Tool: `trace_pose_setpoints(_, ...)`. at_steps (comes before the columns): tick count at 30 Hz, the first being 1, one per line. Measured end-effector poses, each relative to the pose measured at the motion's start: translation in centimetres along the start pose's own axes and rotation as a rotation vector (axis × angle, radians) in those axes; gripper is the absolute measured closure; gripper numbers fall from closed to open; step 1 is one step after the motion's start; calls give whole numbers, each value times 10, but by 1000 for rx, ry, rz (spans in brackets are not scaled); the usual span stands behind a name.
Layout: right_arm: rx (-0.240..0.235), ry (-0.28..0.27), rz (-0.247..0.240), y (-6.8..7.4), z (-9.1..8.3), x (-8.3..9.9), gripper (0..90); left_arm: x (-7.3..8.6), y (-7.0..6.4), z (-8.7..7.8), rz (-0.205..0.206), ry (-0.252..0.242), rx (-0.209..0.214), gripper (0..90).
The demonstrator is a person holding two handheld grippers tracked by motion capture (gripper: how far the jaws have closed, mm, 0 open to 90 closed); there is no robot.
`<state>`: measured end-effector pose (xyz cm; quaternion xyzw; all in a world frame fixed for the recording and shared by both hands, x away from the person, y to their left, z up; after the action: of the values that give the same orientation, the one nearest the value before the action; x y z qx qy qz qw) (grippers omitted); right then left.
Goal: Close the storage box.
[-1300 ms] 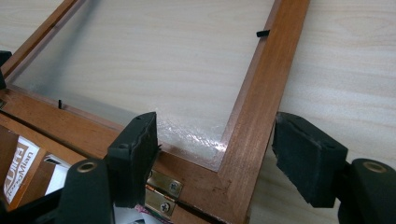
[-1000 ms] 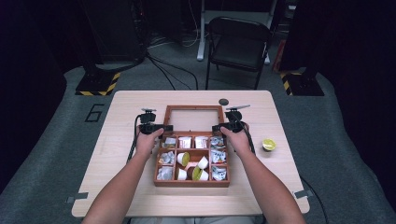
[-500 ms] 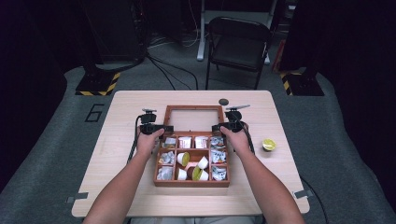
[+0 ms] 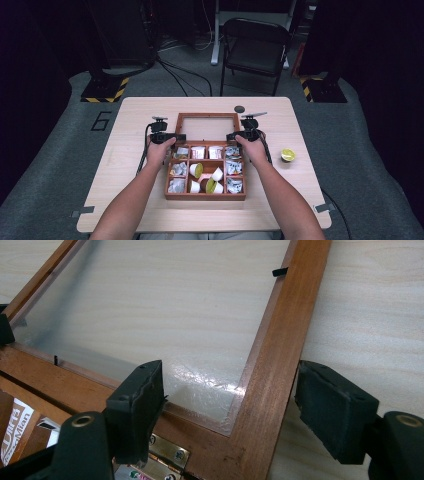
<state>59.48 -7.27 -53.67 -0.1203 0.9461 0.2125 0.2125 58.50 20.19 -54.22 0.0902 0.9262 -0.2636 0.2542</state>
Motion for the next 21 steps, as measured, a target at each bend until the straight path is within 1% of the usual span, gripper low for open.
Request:
trace_pose_setpoints(3,-3,-1,-4,-1,0,0,270,0,0,1,-7,-2,3,352)
trace_pose_setpoints(5,-7,3,10,0,1,0,268,0,0,1,-10,-3,4,349)
trace_pose_setpoints(7,-12,3,11,-1,1,0,266,0,0,2,-14,-6,5,346)
trace_pose_setpoints(8,-20,3,20,-1,2,0,272,0,0,2,-17,-7,7,344)
trace_pose_setpoints(9,-39,6,26,-1,3,0,268,-1,1,2,-14,-7,8,342)
trace_pose_setpoints(10,-39,5,25,-1,3,0,266,0,1,2,-15,-6,11,341)
trace_pose_setpoints(11,-35,7,34,0,3,0,265,-1,1,3,-34,-9,18,341)
trace_pose_setpoints(13,-30,3,30,0,3,0,263,0,1,4,-36,-6,32,348)
trace_pose_setpoints(18,-29,3,29,0,3,0,263,0,0,4,-33,-7,32,338)
trace_pose_setpoints(21,-29,4,30,0,3,0,263,-1,0,6,-42,-13,32,335)
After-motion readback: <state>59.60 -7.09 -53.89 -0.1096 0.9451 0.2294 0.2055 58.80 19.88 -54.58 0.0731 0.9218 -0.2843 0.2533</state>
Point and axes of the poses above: each handheld gripper's, and its own axes: z roughly forward along the jaws, x roughly out of its underside, y roughly to its left, the point moved 7 cm from there along z, roughly forward along the jaws, and after that the axes turned 7 degrees about y, right-handed, at the moved point
